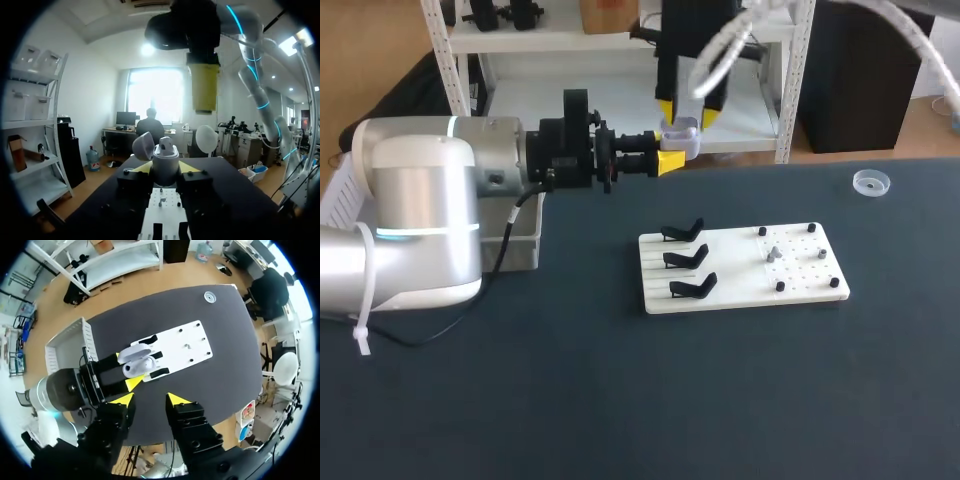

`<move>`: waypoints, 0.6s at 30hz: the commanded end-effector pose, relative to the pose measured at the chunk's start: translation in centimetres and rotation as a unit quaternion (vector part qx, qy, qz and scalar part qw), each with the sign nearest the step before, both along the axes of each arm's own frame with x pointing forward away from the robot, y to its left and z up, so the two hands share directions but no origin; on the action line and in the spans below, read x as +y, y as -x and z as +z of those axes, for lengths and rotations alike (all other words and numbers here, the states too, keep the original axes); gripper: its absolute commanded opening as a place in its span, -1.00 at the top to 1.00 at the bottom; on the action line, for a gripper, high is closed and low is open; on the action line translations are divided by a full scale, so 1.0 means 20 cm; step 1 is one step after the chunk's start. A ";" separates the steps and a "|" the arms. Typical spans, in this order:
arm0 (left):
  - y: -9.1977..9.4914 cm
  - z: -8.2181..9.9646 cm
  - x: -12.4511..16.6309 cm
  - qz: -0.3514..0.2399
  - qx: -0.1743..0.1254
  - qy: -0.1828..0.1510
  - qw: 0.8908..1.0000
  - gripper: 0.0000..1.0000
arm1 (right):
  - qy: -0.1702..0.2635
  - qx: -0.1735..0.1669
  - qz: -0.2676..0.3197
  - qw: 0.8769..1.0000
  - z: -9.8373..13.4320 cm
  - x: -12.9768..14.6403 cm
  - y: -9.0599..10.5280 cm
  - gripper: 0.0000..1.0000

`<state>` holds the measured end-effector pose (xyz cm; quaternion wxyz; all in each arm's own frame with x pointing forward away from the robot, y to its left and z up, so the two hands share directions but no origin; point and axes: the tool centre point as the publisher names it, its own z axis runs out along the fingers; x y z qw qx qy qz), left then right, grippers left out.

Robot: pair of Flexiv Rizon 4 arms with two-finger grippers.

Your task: Pick up each earbud case from the left stands, insert the matching earbuds, close the lid, and place the case in the box.

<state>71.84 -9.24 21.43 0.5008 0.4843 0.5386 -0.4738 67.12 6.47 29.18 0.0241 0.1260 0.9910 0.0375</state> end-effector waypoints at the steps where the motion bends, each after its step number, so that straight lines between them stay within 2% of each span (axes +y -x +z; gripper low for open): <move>1: 0.01 0.00 0.00 0.002 -0.001 0.001 1.000 1.00 | -0.111 -0.081 0.045 0.990 -0.07 -0.21 0.12 0.28; 4: 0.01 0.00 0.00 0.002 -0.001 0.001 1.000 1.00 | -0.135 -0.095 0.056 0.985 -0.10 -0.27 0.14 0.21; 8: 0.01 0.00 0.00 0.002 -0.001 0.001 1.000 1.00 | -0.133 -0.129 0.062 0.981 -0.19 -0.34 0.15 0.18; 10: 0.01 0.00 0.00 0.002 -0.001 0.001 1.000 1.00 | -0.126 -0.136 0.055 0.981 -0.25 -0.37 0.15 0.05; 12: 0.01 0.00 0.00 0.002 -0.001 0.001 1.000 1.00 | -0.147 -0.141 0.046 0.978 -0.30 -0.40 0.16 -0.11; 13: 0.01 0.00 0.00 0.002 -0.001 0.001 1.000 1.00 | -0.151 -0.145 0.041 0.977 -0.32 -0.42 0.16 -0.05; 15: 0.01 0.00 0.00 0.002 -0.001 0.001 1.000 1.00 | -0.154 -0.147 0.031 0.977 -0.35 -0.46 0.17 -0.15; 17: 0.01 0.00 0.00 0.002 -0.001 0.001 1.000 1.00 | -0.163 -0.144 0.027 0.976 -0.39 -0.50 0.18 -0.36; 18: 0.01 0.00 0.00 0.002 -0.001 0.001 1.000 1.00 | -0.163 -0.142 0.023 0.976 -0.41 -0.51 0.18 -0.69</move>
